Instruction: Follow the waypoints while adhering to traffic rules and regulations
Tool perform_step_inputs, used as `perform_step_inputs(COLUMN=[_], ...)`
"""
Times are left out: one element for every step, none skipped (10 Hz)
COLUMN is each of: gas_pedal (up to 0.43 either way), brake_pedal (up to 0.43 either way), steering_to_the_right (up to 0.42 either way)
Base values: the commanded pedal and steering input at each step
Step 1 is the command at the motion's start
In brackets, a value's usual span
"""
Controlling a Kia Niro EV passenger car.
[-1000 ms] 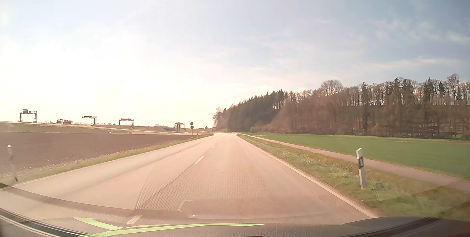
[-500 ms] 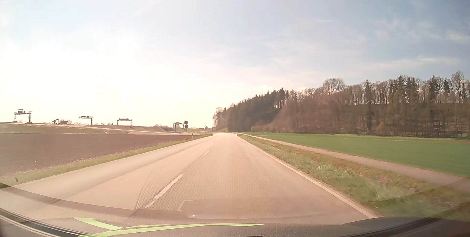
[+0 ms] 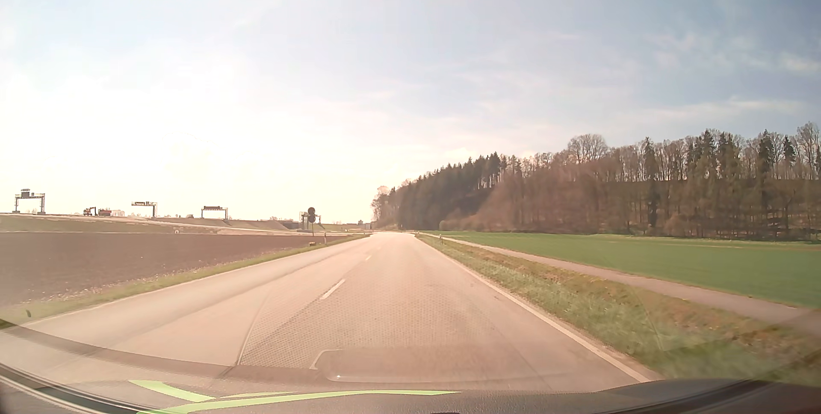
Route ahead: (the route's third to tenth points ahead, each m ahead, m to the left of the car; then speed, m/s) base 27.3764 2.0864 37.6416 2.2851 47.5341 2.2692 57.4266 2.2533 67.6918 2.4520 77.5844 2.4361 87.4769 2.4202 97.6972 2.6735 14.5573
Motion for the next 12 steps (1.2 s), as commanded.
perform_step_inputs(gas_pedal=[0.098, 0.098, 0.098, 0.11, 0.11, 0.11, 0.11, 0.11, 0.11, 0.11, 0.11, 0.11], brake_pedal=[0.0, 0.0, 0.0, 0.0, 0.0, 0.0, 0.0, 0.0, 0.0, 0.0, 0.0, 0.0], steering_to_the_right=[-0.001, -0.001, -0.001, -0.001, -0.001, -0.001, -0.001, -0.001, -0.001, -0.001, -0.001, -0.001])
